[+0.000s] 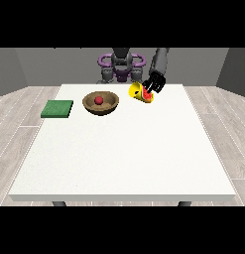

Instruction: Pick the cup and pour the ball into the bowl, then pick the bowl and place it on the pad

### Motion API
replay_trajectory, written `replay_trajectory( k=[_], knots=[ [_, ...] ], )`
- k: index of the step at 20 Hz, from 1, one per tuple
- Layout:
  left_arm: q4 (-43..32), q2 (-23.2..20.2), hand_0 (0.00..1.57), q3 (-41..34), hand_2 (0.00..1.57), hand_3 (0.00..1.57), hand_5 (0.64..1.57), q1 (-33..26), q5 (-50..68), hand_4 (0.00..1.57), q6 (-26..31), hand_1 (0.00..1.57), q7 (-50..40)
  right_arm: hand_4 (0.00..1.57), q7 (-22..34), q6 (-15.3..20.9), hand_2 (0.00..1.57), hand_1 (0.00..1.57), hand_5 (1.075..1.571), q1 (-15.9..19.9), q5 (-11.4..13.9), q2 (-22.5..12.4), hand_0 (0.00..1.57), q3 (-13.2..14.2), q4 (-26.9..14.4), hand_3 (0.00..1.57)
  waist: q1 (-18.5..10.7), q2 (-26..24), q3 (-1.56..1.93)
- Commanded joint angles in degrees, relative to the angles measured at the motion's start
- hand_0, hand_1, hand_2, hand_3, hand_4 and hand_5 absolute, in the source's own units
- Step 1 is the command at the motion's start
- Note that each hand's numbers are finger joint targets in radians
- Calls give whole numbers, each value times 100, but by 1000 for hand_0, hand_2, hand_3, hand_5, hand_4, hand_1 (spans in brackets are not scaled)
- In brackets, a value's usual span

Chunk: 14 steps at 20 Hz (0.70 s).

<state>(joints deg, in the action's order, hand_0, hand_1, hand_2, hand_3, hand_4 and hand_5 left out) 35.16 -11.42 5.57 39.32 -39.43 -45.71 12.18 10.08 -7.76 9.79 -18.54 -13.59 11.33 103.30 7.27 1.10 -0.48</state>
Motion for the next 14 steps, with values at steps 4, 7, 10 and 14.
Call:
replay_trajectory(
  k=[4, 7, 10, 14],
  knots=[
    [1169, 932, 1370, -1153, 1571, 1571, 1547, -327, 2575, 1245, 1200, 1370, 1268, 448, 20, 169, 0, 0, 1565, -7, 36, 112, 0, -20, 246, 0, -282, 156, -99],
    [1536, 1009, 1219, -1630, 1389, 1062, 1560, -262, 3613, 701, 2286, 1219, 1669, 477, 31, 338, 0, 0, 1565, 45, 126, 209, 0, -41, 217, 56, -604, 408, -86],
    [1676, 710, 409, -2148, 0, 0, 1569, -382, 4509, 262, 3459, 409, 2271, 528, 166, 554, 0, 0, 1564, -33, 312, 342, 0, -212, 490, 0, -736, 648, -31],
    [1432, 37, 0, -2507, 0, 0, 1559, -304, 5118, 0, 4877, 0, 2617, 499, 246, 1115, 0, 0, 1566, 235, 881, 629, 0, -583, 906, 0, -975, 1160, 20]
  ],
)
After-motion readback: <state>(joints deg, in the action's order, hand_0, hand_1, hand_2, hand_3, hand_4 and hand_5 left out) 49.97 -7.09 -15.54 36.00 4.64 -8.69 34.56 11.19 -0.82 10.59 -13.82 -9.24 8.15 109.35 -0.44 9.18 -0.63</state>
